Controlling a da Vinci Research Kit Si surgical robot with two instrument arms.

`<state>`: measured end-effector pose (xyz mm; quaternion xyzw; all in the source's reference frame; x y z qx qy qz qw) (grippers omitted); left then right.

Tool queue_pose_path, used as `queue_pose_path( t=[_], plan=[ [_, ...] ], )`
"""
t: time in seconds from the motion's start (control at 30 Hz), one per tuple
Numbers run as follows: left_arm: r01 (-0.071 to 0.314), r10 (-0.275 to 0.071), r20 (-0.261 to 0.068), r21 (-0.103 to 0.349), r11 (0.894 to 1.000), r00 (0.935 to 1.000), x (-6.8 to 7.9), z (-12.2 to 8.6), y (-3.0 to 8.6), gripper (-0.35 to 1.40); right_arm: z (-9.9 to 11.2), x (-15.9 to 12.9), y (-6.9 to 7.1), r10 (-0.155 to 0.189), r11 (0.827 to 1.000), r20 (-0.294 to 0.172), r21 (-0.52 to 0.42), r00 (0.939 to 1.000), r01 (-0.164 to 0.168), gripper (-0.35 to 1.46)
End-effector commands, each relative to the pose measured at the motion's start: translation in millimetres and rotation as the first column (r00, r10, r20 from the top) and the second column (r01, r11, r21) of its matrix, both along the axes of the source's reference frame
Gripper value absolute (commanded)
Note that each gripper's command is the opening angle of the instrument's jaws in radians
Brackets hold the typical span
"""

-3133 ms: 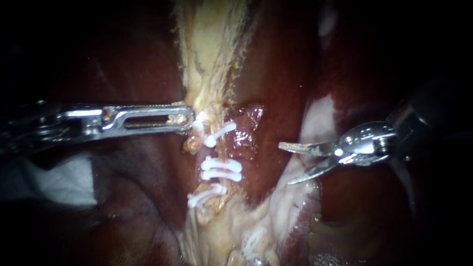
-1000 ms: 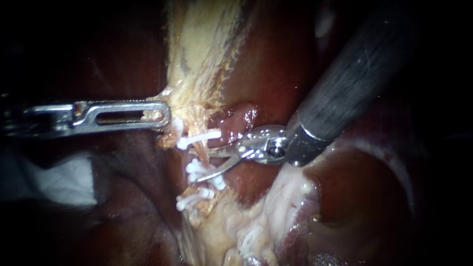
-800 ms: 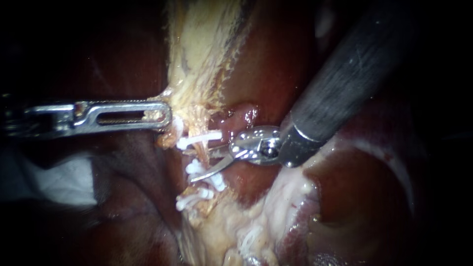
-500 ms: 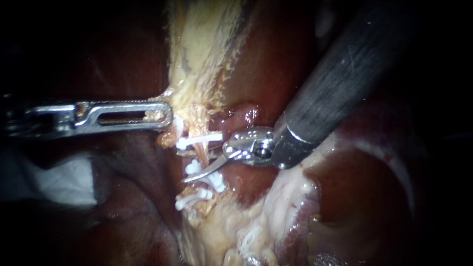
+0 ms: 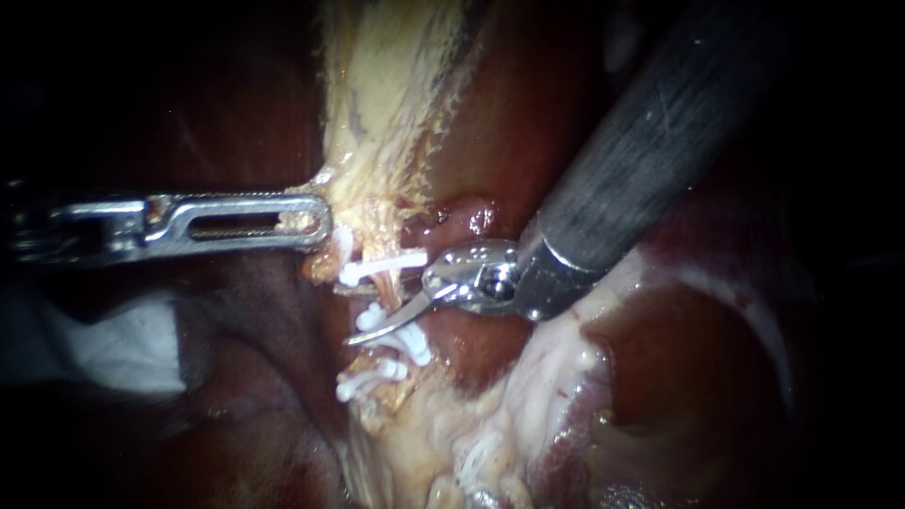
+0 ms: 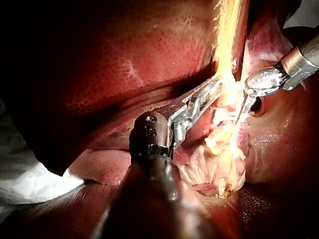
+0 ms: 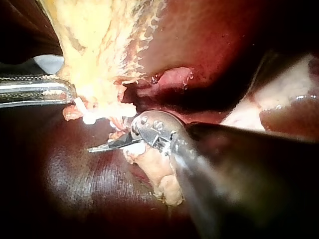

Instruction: Go to the cutting position right tube

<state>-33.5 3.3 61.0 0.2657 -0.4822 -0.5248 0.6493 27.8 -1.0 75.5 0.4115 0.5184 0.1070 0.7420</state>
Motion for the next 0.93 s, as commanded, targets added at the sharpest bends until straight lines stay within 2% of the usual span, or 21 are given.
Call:
queue_pose_path(
  t=[0.03, 0.33, 0.93],
  plan=[
    [0.0, 0.0, 0.0, 0.0, 1.0, 1.0, 0.0, 0.0, 0.0, -0.35, 0.0, 0.0, 0.0, 0.0, 1.0, 0.0, 0.0, 1.0, 0.0, 0.43],
    [0.0, 0.0, 0.0, 0.0, 1.0, 1.0, -0.1, 0.0, 0.0, -0.35, 0.2, 0.1, 0.1, 0.001, 1.0, 0.004, 0.005, 1.0, -0.001, 0.37],
    [0.001, -0.001, -0.001, 0.0, 1.0, 1.0, -0.2, 0.0, 0.0, -0.35, 0.3, 0.0, 0.1, 0.0, 1.0, 0.003, 0.004, 1.0, 0.0, 0.37]
  ],
)
